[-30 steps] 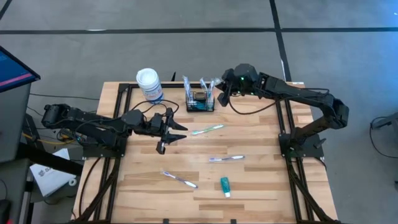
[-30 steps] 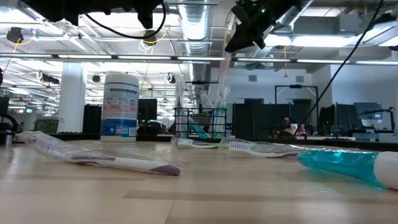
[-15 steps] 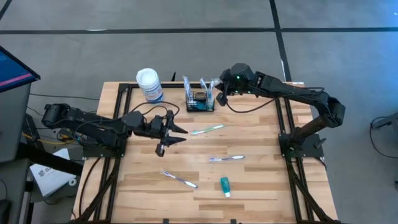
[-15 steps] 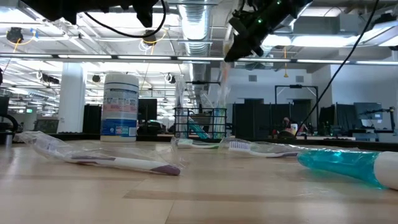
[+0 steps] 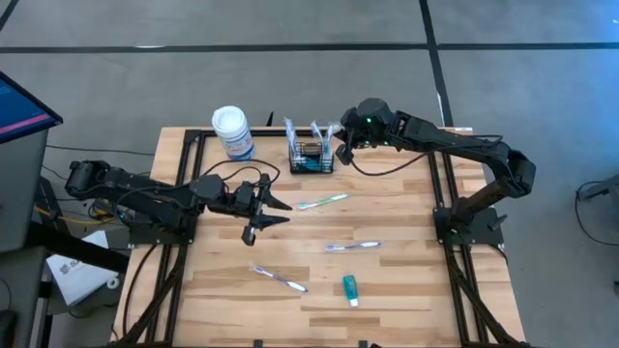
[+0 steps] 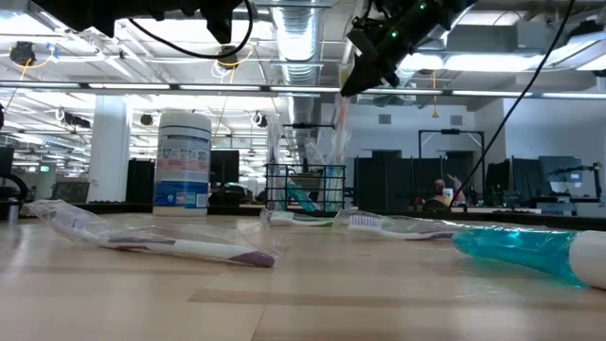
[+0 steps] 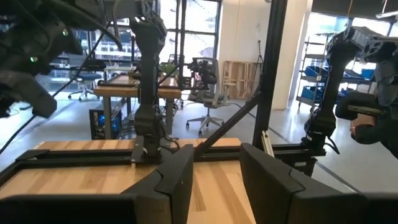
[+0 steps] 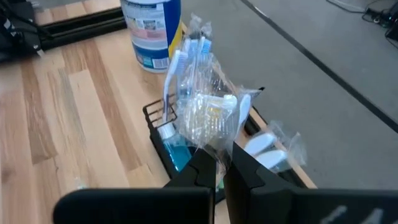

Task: Pick & Place toothbrushing station
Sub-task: Put the orange toothbrush into the black wire organizer

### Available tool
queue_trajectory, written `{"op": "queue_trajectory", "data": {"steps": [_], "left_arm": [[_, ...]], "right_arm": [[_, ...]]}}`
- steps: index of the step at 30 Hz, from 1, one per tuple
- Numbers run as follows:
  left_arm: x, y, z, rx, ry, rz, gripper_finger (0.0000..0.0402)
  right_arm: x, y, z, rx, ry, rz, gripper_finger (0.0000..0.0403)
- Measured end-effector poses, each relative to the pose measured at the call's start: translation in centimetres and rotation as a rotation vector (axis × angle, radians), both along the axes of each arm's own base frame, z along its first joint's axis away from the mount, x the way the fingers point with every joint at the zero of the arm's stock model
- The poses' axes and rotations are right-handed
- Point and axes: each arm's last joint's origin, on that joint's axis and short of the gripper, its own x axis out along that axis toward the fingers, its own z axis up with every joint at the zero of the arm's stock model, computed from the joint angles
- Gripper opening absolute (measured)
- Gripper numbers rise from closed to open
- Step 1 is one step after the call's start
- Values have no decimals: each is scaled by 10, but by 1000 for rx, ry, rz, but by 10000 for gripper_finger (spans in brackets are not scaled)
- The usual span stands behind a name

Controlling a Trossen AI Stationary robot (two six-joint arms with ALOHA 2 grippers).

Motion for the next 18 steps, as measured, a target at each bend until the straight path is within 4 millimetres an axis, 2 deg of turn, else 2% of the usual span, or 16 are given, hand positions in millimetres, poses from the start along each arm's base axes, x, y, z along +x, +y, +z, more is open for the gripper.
{"op": "queue_trajectory", "data": {"steps": [4, 7, 10, 13, 18], "left_arm": [[0, 0, 0, 0, 2, 0, 127], [0, 0, -1, 1, 14, 0, 127], [0, 0, -2, 1, 17, 0, 127], [0, 0, -2, 4, 16, 0, 127], [0, 0, -1, 3, 12, 12, 127]], "right_arm": [[-1, -4, -2, -6, -13, -12, 1], [-6, -1, -18, 6, -34, -8, 1], [-16, -1, -27, 5, -129, -14, 1], [-20, -4, -28, 34, -178, -1, 1], [-21, -5, -31, 51, -159, 0, 1]]}}
